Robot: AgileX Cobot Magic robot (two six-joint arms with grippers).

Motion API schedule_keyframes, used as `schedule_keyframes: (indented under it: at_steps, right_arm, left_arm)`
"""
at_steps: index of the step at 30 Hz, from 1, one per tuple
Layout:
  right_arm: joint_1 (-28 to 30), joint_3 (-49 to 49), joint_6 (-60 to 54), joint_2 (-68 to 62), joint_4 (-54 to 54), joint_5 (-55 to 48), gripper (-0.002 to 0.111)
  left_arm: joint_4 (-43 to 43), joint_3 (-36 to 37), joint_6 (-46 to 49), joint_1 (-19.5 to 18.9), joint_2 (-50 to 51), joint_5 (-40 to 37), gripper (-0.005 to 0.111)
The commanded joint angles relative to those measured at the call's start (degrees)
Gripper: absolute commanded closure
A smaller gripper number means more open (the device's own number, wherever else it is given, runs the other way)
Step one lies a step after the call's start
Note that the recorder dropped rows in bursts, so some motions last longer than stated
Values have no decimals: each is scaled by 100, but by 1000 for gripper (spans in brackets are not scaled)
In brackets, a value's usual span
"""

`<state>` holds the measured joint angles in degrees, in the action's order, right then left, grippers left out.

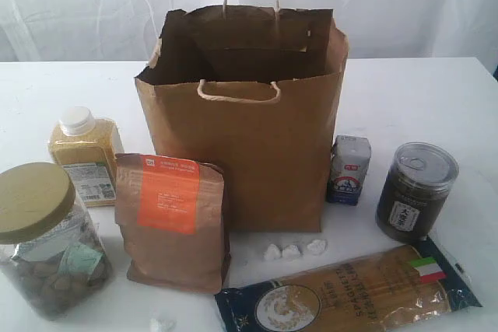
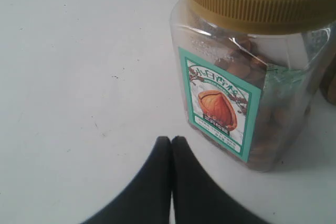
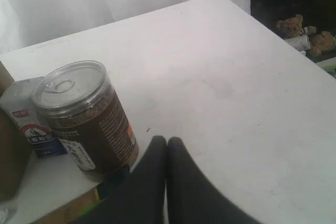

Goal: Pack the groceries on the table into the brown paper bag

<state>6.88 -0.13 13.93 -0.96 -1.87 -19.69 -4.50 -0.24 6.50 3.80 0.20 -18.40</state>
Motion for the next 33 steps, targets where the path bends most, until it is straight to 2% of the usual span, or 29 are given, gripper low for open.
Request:
schedule_keyframes:
  at_steps: [1,3,7,9,10,13,16,19,22,25,28,30,31,33]
  right_arm:
    - [12,13,-248,-12,50,11,108]
    - [12,13,-645,-12,76,-2,108]
    - [12,13,-587,-12,76,-2,108]
    - [12,13,-954,-12,313,272,108]
    - [12,13,-884,-12,242,636,108]
    - [0,13,525,-12,-1278,1848,108]
    - [0,13,1573,-12,-1655,3216,108]
    - [0,13,1610,-12,-1669,4762,108]
    - [0,-39,1594,-160,-2346,6785,108]
    - [0,-788,1594,-546,-3195,7894,108]
    - [0,-1936,1564,-1139,-3246,7980,108]
    - [0,-2649,1335,-1623,-2842,7942,108]
    - [0,-3328,507,-2235,-2264,7875,108]
    - [0,-4035,-689,-2916,-1614,7486,108]
  left_arm:
    - [-11,24,-25,29,-20,-93,107]
    - [-11,24,-25,29,-20,-93,107]
    - [-11,24,-25,29,-20,-93,107]
    - [-11,24,-25,29,-20,-93,107]
    - [-11,24,-25,29,-20,-93,107]
    - [-11,24,-25,29,-20,-93,107]
    - [-11,24,-25,29,-20,-93,107]
    - [-11,24,-25,29,-20,-93,107]
    - [-11,24,-25,29,-20,-93,107]
    - [-11,24,-25,29,-20,-93,107]
    - [-11,24,-25,29,-20,-93,107]
    - [-11,24,-25,29,-20,-93,107]
    - [-11,24,-25,29,-20,-93,107]
    - [-11,24,-25,29,-20,-93,107]
